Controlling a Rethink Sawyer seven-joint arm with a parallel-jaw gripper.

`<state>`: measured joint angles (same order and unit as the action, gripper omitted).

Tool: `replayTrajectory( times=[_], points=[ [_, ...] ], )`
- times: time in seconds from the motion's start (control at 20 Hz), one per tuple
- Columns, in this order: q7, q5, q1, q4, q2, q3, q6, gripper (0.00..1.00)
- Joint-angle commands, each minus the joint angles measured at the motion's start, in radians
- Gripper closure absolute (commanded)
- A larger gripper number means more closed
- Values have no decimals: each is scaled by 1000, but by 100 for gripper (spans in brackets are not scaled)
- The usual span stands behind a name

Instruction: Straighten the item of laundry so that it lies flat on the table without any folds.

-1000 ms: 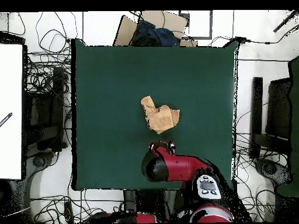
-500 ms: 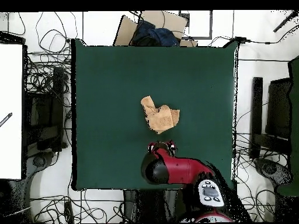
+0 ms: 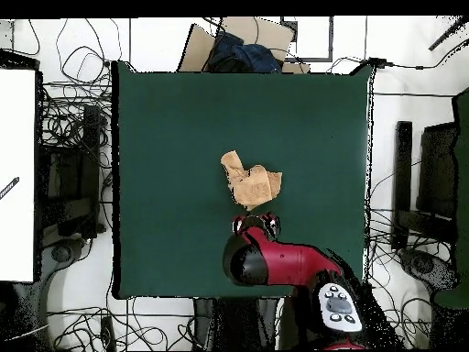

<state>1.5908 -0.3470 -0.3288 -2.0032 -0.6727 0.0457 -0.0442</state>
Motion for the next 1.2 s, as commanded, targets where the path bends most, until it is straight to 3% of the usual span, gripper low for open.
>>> replayTrajectory(
  times=[0.05,0.65,1.2],
  points=[
    [129,44,-14,44,18,-131,106,0],
    [126,54,-20,91,62,-159,115,0],
    [126,57,-49,63,21,-189,131,0]
  ],
)
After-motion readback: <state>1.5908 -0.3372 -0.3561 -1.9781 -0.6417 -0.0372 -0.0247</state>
